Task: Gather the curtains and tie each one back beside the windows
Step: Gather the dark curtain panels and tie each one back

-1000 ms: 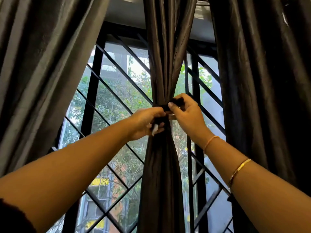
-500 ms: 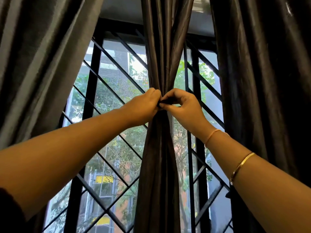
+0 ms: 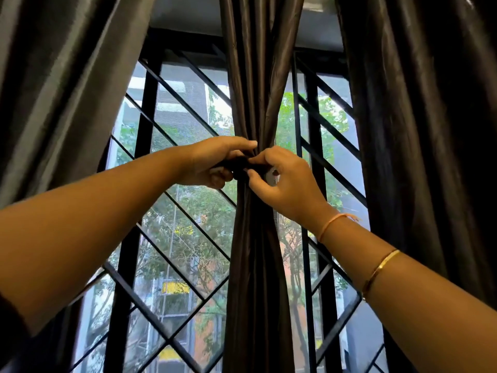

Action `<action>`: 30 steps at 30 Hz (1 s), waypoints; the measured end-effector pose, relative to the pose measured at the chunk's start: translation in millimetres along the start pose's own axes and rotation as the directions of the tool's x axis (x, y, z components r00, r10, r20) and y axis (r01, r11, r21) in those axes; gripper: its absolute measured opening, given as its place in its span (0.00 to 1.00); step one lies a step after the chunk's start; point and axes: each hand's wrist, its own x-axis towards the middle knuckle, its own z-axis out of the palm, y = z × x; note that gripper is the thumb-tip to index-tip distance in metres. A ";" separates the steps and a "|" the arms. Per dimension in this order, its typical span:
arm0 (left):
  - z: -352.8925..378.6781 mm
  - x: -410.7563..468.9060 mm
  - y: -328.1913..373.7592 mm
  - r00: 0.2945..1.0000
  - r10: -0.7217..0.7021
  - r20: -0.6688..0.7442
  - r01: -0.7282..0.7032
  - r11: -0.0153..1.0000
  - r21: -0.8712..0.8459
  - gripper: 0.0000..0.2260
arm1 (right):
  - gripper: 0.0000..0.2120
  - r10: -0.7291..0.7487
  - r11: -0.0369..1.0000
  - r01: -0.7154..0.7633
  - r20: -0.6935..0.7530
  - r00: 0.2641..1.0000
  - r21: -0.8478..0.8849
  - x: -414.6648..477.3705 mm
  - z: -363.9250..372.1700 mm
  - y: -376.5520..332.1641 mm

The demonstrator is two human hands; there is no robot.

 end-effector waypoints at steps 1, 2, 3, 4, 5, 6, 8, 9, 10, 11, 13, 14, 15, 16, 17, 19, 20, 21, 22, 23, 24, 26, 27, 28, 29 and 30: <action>-0.6 0.6 -1.3 1.000 -0.005 0.015 0.005 1.000 0.015 0.12 | 0.09 0.032 0.998 -0.032 0.018 0.999 0.044 -0.8 -0.1 0.4; -1.3 1.5 -3.7 1.000 -0.010 0.015 0.009 0.999 0.040 0.11 | 0.10 0.096 0.987 -0.101 0.043 0.994 0.127 -0.9 -0.5 1.2; -1.8 2.3 -6.1 1.000 -0.010 0.004 0.010 0.998 0.067 0.11 | 0.11 0.183 0.950 -0.195 0.072 0.980 0.242 -0.3 -1.6 1.7; -2.1 3.1 -8.7 1.000 0.001 -0.010 0.000 0.996 0.090 0.12 | 0.11 0.262 0.887 -0.282 0.105 0.959 0.366 0.9 -2.4 3.0; -2.4 4.0 -10.7 1.000 0.021 -0.024 -0.018 0.993 0.114 0.13 | 0.11 0.322 0.818 -0.343 0.126 0.938 0.462 2.1 -2.6 4.7; -2.3 4.9 -12.0 0.998 0.042 -0.036 -0.037 0.989 0.141 0.14 | 0.13 0.369 0.766 -0.381 0.131 0.920 0.518 3.6 -2.7 6.5; -1.9 5.9 -13.1 0.995 0.080 -0.062 -0.064 0.973 0.223 0.11 | 0.15 0.430 0.711 -0.416 0.117 0.895 0.567 7.4 -2.4 10.4; -1.7 6.8 -13.0 0.992 0.102 -0.074 -0.079 0.960 0.268 0.08 | 0.15 0.432 0.709 -0.410 0.107 0.896 0.574 9.7 -2.4 11.5; -0.9 7.4 -12.7 0.987 0.131 -0.090 -0.098 0.946 0.308 0.05 | 0.15 0.409 0.722 -0.391 0.103 0.907 0.572 12.7 -2.1 12.3; -0.4 8.4 -12.5 0.978 0.172 -0.115 -0.123 0.932 0.341 0.04 | 0.15 0.368 0.745 -0.363 0.110 0.923 0.559 15.6 -1.9 12.0; 1.4 11.8 -14.6 0.947 0.262 -0.185 -0.177 0.908 0.380 0.06 | 0.16 0.267 0.807 -0.305 0.150 0.952 0.506 20.4 -1.2 12.0; 2.2 12.8 -15.8 0.927 0.305 -0.218 -0.197 0.891 0.410 0.06 | 0.15 0.222 0.844 -0.275 0.167 0.961 0.461 21.8 -0.9 13.0; 2.9 13.0 -16.9 0.902 0.353 -0.247 -0.210 0.861 0.463 0.06 | 0.14 0.178 0.891 -0.234 0.176 0.968 0.388 22.3 -0.8 15.2; 4.0 13.0 -18.4 0.872 0.407 -0.270 -0.213 0.815 0.538 0.07 | 0.12 0.126 0.942 -0.177 0.188 0.974 0.284 22.2 -0.7 18.1; 4.9 12.8 -20.8 0.838 0.468 -0.280 -0.207 0.748 0.631 0.06 | 0.10 0.074 0.982 -0.108 0.212 0.975 0.156 21.6 0.1 21.2; 9.3 12.2 -26.8 0.745 0.616 -0.257 -0.144 0.524 0.840 0.04 | 0.07 0.003 0.998 0.013 0.246 0.969 -0.066 22.2 2.5 27.0; 12.1 11.5 -29.7 0.675 0.703 -0.225 -0.087 0.378 0.922 0.05 | 0.07 -0.008 0.994 0.034 0.237 0.971 -0.108 23.9 3.9 29.2; 14.5 11.7 -32.8 0.602 0.778 -0.179 -0.029 0.245 0.969 0.07 | 0.07 -0.003 0.994 0.027 0.218 0.976 -0.107 26.1 5.1 30.1; 17.3 11.4 -34.7 0.544 0.827 -0.142 0.008 0.164 0.986 0.08 | 0.08 0.016 0.996 0.001 0.202 0.979 -0.086 29.6 6.3 29.5; 19.1 10.3 -35.2 0.500 0.856 -0.132 0.025 0.138 0.990 0.08 | 0.09 0.049 0.997 -0.037 0.198 0.979 -0.063 33.2 6.9 28.2; 19.8 10.1 -35.0 0.461 0.876 -0.143 0.039 0.141 0.989 0.08 | 0.10 0.089 0.996 -0.082 0.204 0.975 -0.043 37.0 7.0 26.5; 20.0 12.0 -36.2 0.396 0.900 -0.182 0.075 0.165 0.983 0.08 | 0.12 0.166 0.986 -0.167 0.230 0.959 -0.012 43.3 6.9 22.9; 20.9 13.3 -37.5 0.383 0.901 -0.206 0.088 0.186 0.979 0.07 | 0.12 0.195 0.980 -0.201 0.244 0.950 -0.002 45.8 6.7 20.9; 22.1 14.8 -39.1 0.374 0.897 -0.237 0.092 0.219 0.971 0.07 | 0.14 0.216 0.974 -0.225 0.259 0.941 0.007 47.9 7.0 18.9; 23.0 16.5 -40.8 0.362 0.891 -0.274 0.091 0.259 0.962 0.07 | 0.15 0.235 0.967 -0.252 0.280 0.931 0.027 49.2 7.4 17.2; 24.0 18.0 -42.5 0.350 0.883 -0.312 0.093 0.299 0.950 0.07 | 0.16 0.259 0.954 -0.292 0.307 0.916 0.067 49.9 8.3 15.5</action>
